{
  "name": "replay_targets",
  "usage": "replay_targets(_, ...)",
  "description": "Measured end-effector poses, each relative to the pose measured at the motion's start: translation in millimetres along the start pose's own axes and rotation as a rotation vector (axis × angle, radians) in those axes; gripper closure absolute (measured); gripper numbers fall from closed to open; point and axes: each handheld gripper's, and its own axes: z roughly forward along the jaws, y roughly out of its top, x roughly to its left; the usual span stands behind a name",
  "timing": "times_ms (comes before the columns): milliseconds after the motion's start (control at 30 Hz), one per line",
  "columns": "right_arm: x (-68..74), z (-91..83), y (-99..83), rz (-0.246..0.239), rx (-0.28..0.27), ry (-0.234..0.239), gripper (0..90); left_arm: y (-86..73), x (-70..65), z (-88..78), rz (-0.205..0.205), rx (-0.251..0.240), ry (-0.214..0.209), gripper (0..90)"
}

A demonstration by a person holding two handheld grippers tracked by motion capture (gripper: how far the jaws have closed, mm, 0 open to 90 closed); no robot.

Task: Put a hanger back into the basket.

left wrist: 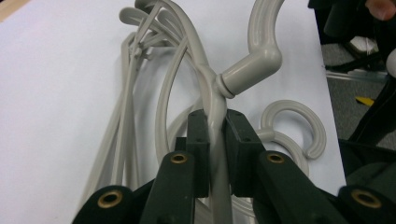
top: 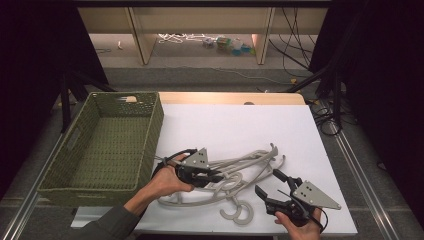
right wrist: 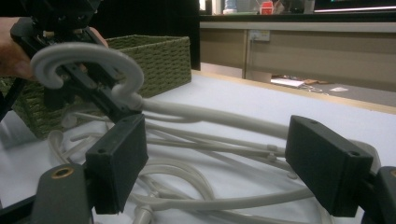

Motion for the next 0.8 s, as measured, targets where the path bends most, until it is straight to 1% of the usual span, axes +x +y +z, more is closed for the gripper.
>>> replay_targets(67,0.1,0.2,-0.1,0.003,-0.008,-0.006,21.7,1.2,3.4,-5.5,-0.032,-0.028,-0.005,80.7)
replay_targets(100,-0.1,0.2,-0.2,0.002,-0.007,-0.007,21.6,2.0,4.9,-8.0,-0.043,-0.038,-0.014,80.8)
replay_targets(133,-0.1,0.9,-0.5,0.005,-0.014,-0.001,21.6,2.7,6.2,-10.7,-0.052,-0.046,-0.013,80.8)
replay_targets(167,0.1,0.9,-0.5,0.005,-0.013,0.000,21.6,3.4,7.1,-13.2,-0.075,-0.060,-0.017,80.8)
replay_targets(233,0.4,1.7,-0.8,0.007,-0.017,0.003,21.6,4.6,9.5,-18.3,-0.125,-0.085,-0.045,80.8)
replay_targets(267,-0.1,1.3,-0.7,0.001,-0.013,-0.005,21.6,5.5,11.6,-22.5,-0.165,-0.105,-0.077,80.8)
replay_targets(300,0.3,2.1,-1.0,0.010,-0.023,0.003,21.6,5.9,12.3,-24.7,-0.182,-0.117,-0.088,80.8)
replay_targets(333,0.3,2.1,-1.0,0.010,-0.023,0.003,21.6,5.9,12.3,-24.7,-0.182,-0.117,-0.088,80.8)
replay_targets(433,-0.6,0.8,-0.7,0.003,-0.012,-0.002,21.5,6.4,16.0,-32.1,-0.243,-0.141,-0.110,80.8)
replay_targets(467,-0.7,1.1,-0.9,0.004,-0.018,-0.001,21.5,5.9,17.2,-34.8,-0.276,-0.152,-0.124,80.8)
replay_targets(500,-0.6,1.6,-1.2,0.010,-0.022,0.001,21.5,5.4,19.1,-37.6,-0.293,-0.166,-0.142,80.8)
replay_targets(533,-1.0,0.0,-0.7,0.006,0.000,-0.002,21.5,5.4,19.5,-41.6,-0.319,-0.180,-0.152,80.8)
replay_targets(567,-1.3,0.3,-1.0,0.007,-0.003,-0.002,21.4,5.5,19.7,-44.0,-0.324,-0.188,-0.159,80.8)
replay_targets(600,-1.5,0.0,-1.0,0.006,-0.005,-0.010,21.4,5.7,19.3,-48.1,-0.338,-0.198,-0.169,80.9)
replay_targets(633,-2.3,0.0,-1.3,0.011,-0.003,-0.004,21.4,5.7,17.9,-53.9,-0.354,-0.216,-0.190,80.8)
replay_targets(667,-2.3,0.0,-1.3,0.011,-0.003,-0.004,21.4,5.7,17.9,-53.9,-0.354,-0.216,-0.190,80.8)
replay_targets(700,-2.6,-0.7,-1.2,0.014,0.008,-0.005,21.4,5.9,16.0,-58.1,-0.364,-0.223,-0.202,80.8)
replay_targets(733,-3.3,-1.3,-1.3,0.012,0.014,-0.009,21.3,6.2,14.5,-61.8,-0.365,-0.226,-0.213,80.8)
replay_targets(767,-3.4,-3.0,-0.7,0.005,0.042,-0.030,21.3,6.7,12.2,-65.6,-0.379,-0.233,-0.226,80.8)
replay_targets(800,-3.9,-0.5,-1.7,0.008,0.012,-0.016,21.2,7.1,10.6,-69.5,-0.382,-0.242,-0.244,80.8)
